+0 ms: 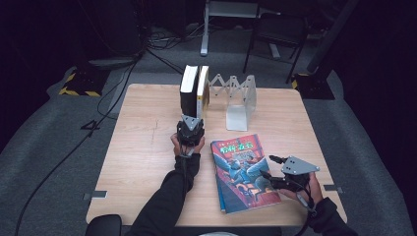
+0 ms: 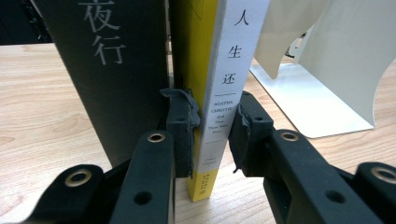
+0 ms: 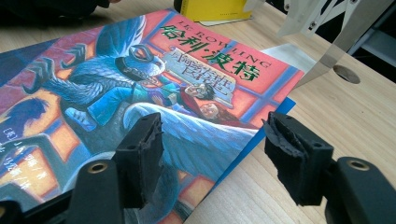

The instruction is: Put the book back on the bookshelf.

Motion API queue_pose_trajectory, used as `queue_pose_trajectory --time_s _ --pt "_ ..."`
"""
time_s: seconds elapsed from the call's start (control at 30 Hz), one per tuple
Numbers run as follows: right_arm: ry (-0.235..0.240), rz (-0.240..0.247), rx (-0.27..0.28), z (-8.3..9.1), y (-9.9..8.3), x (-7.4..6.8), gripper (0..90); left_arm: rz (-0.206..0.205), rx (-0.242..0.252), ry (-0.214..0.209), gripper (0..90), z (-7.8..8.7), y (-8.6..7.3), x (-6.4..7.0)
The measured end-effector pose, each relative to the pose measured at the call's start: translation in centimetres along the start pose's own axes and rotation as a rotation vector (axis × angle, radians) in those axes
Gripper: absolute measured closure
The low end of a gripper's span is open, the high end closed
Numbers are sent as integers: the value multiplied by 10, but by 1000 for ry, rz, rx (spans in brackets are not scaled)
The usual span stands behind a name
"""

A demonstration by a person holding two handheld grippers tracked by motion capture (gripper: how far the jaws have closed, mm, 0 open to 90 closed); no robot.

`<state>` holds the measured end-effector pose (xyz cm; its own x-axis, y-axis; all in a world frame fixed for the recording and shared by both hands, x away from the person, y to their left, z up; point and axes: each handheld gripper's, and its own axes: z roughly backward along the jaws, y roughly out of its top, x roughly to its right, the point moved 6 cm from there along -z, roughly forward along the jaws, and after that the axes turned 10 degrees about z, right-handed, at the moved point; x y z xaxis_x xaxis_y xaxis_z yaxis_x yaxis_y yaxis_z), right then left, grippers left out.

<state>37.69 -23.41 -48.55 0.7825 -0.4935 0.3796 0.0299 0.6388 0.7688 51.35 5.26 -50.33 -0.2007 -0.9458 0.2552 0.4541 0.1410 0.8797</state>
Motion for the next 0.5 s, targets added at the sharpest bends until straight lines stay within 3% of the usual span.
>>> queue_pose_trajectory --time_s 0.13,0.27,0.43,0.5 --pt "-2 1 0 1 0 1 369 3 -12 -24 707 5 -2 -2" --pt "-6 -2 2 2 0 1 370 -28 -26 -43 709 13 -8 -1" --pt "-5 -2 2 2 0 1 370 -33 -38 -56 814 14 -12 -3" --pt "-6 -2 -1 2 0 1 370 -59 -44 -57 836 13 -11 -3"
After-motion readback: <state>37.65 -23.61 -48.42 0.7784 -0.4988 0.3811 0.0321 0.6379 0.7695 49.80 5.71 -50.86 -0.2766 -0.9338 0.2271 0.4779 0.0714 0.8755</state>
